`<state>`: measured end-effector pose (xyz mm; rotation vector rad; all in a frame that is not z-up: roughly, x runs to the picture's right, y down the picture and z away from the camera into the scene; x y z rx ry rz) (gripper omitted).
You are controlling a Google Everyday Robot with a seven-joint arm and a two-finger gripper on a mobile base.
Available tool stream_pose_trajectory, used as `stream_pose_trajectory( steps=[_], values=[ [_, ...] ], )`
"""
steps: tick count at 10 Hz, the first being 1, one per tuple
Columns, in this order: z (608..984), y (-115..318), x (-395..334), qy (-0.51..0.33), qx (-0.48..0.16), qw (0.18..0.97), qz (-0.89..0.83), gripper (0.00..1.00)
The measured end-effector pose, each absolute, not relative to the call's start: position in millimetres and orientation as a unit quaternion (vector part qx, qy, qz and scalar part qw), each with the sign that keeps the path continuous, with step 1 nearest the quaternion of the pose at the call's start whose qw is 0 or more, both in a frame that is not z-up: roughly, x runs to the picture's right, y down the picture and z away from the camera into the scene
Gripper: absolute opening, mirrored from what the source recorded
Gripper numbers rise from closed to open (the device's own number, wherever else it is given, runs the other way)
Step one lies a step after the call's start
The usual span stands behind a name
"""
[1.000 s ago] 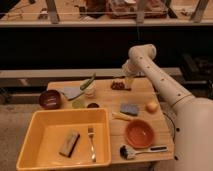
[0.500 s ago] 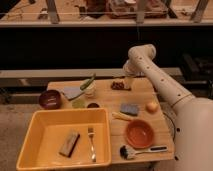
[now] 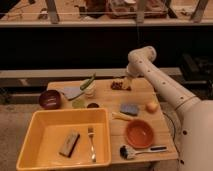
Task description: Place grapes in purple bowl
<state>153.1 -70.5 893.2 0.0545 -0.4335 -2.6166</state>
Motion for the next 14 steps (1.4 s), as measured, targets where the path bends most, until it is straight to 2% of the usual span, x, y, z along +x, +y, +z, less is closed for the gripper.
stream_pose_trajectory(
  steps=[3, 4, 9, 14],
  values=[
    [897.7, -73.3, 153.1, -0.16, 0.01, 0.242, -0.957, 0.8],
    [908.8, -74.0, 147.7, -0.163, 0.008, 0.246, -0.956, 0.8],
    [984.4, -68.0, 115.5, -0.141, -0.019, 0.38, -0.914, 0.8],
    [1024.9, -60.4, 128.3, -0.128, -0.022, 0.425, -0.896, 0.8]
  ],
)
